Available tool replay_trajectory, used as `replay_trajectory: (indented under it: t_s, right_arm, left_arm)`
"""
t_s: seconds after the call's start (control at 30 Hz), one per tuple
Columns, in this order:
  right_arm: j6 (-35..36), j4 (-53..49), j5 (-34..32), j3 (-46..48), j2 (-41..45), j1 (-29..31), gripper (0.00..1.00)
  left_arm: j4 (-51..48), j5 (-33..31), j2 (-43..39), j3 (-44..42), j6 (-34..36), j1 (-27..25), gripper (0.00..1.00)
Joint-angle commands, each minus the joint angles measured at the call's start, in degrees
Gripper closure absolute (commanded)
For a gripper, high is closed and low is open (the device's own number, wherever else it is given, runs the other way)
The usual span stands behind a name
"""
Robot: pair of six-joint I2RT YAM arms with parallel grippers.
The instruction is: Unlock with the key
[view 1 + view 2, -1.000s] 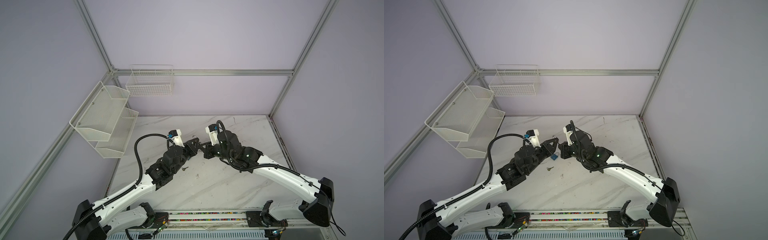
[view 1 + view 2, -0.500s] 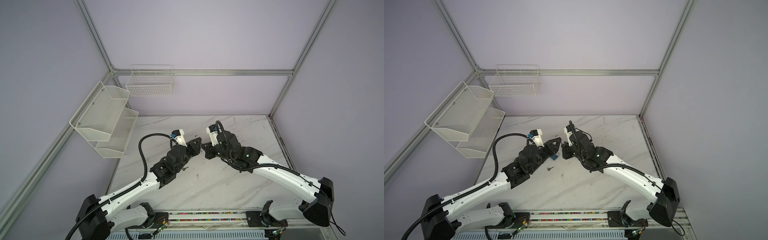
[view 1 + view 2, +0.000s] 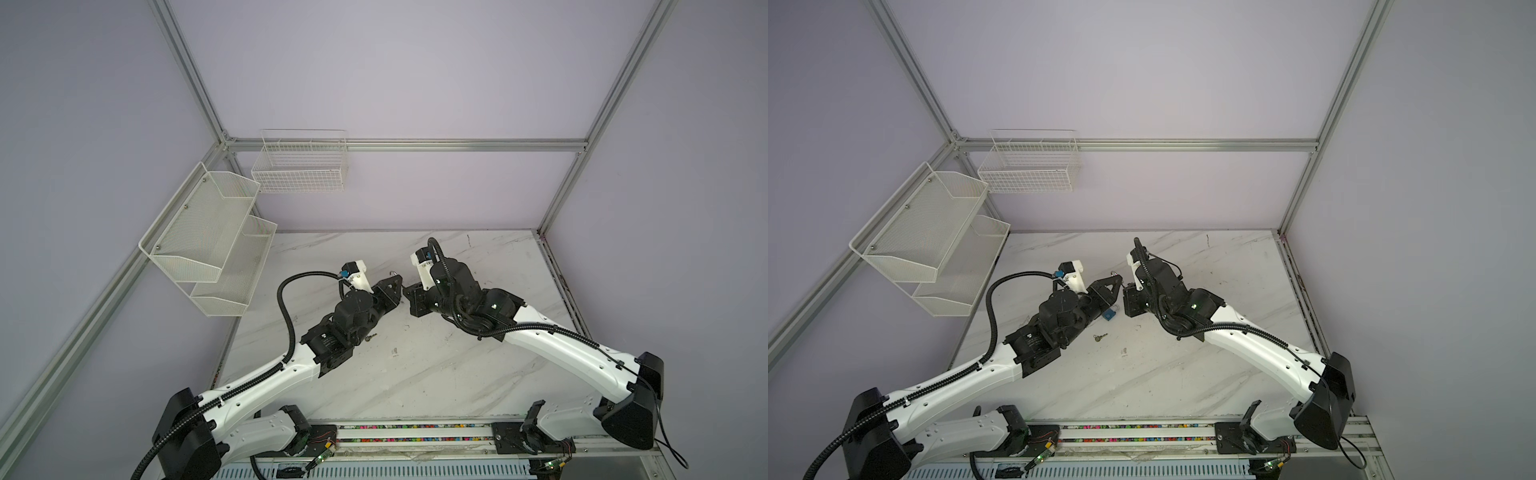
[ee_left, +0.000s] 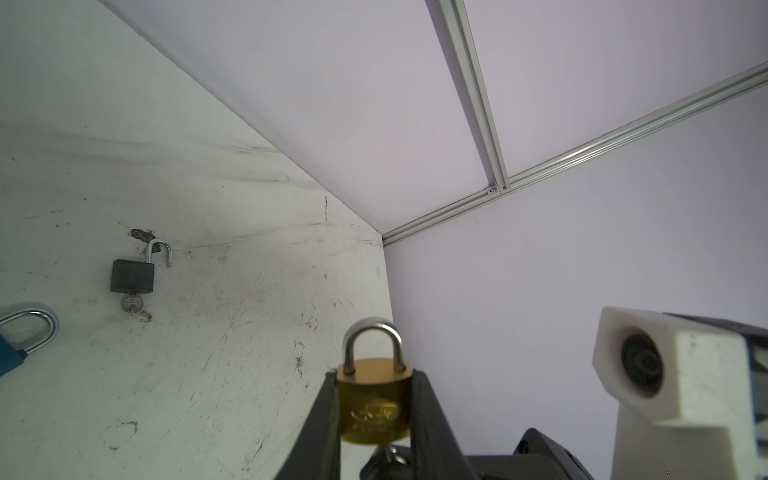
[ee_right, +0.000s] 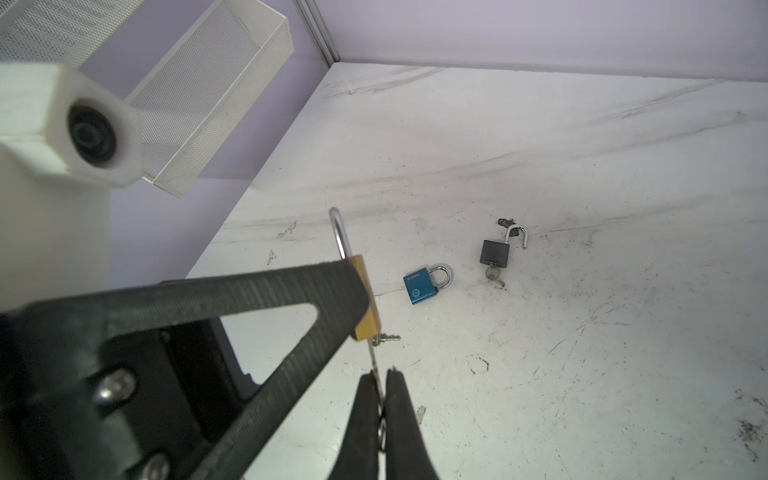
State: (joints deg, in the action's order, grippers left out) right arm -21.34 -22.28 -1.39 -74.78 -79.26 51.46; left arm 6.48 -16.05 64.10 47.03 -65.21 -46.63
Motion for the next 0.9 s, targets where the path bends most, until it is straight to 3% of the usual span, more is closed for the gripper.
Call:
replay_trajectory:
  t_s: [0.0, 0.87]
  right_arm:
    - [-0.51, 6.35, -7.82, -4.13, 0.87, -1.93, 1.00]
    - [0.79, 0.75, -7.85, -8.37, -4.01, -1.93, 1.00]
  left_arm:
    - [-11.76, -0.20, -0.85, -3.42, -0.28, -0.72, 0.95]
    - [-15.48, -2.18, -4.15, -8.08, -6.40, 1.78, 0.95]
